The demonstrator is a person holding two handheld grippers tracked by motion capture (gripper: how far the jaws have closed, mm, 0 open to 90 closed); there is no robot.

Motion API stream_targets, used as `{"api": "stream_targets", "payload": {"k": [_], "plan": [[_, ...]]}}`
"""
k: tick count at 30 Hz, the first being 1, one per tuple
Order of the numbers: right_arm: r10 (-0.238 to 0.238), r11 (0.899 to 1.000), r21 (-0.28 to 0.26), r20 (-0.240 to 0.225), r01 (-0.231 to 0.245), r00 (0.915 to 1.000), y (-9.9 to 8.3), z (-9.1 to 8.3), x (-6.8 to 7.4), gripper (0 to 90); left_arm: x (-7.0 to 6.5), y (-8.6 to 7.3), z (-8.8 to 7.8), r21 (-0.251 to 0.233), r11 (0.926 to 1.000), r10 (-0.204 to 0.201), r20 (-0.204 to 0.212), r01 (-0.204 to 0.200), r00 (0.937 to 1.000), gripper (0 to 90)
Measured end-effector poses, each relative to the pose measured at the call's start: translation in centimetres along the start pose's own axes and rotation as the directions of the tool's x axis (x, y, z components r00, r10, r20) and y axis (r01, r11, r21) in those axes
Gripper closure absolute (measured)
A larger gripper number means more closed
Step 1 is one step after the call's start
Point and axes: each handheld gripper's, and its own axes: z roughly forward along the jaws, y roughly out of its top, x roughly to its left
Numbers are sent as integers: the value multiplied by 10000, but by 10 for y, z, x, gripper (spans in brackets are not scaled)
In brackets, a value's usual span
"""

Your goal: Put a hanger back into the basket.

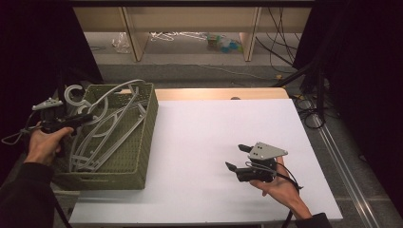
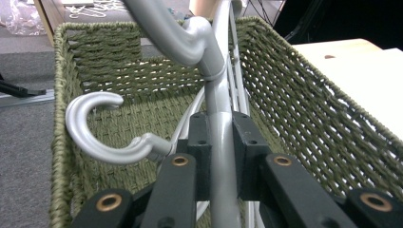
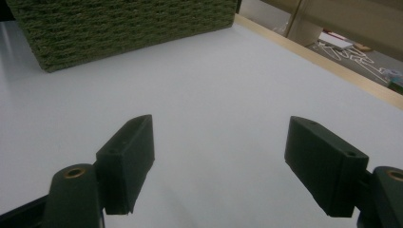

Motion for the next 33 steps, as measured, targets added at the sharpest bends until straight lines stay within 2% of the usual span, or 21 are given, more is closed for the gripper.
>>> {"api": "stream_targets", "payload": {"k": [5,9,12,13,16,19,23,26,29,33], "plan": [[-32,10000,7,-18,32,10000,0,1,0,258,0,-1,-2,-89,9997,231,347,-228,9991,792],[-16,10000,-47,33,16,10000,-1,2,1,258,0,-1,-3,-108,9993,349,442,-345,9984,791],[-16,10000,54,-18,16,10000,-1,1,0,258,0,-1,-5,-328,9988,378,611,-358,9974,789],[-2,10000,50,-39,2,10000,-1,1,0,258,-1,-1,-4,-160,9985,528,623,-519,9967,790],[-15,10000,78,-11,15,10000,-1,1,0,258,-3,-2,-4,-149,9974,718,705,-709,9949,791],[9,9999,103,-29,-9,10000,-1,1,0,258,-4,-2,-3,25,9969,781,739,-785,9942,791],[-14,10000,68,-32,14,10000,-1,1,-1,260,0,-4,1,317,9984,440,835,-468,9955,790],[36,9999,104,-31,-36,10000,-1,1,0,260,1,-5,3,463,9981,348,996,-396,9944,790],[14,10000,88,-18,-13,10000,-1,1,-1,260,-2,-6,9,771,9960,356,1104,-443,9932,789],[24,9999,131,24,-25,10000,-2,1,-1,260,-7,-7,20,1203,9914,408,969,-524,9945,787]]}}
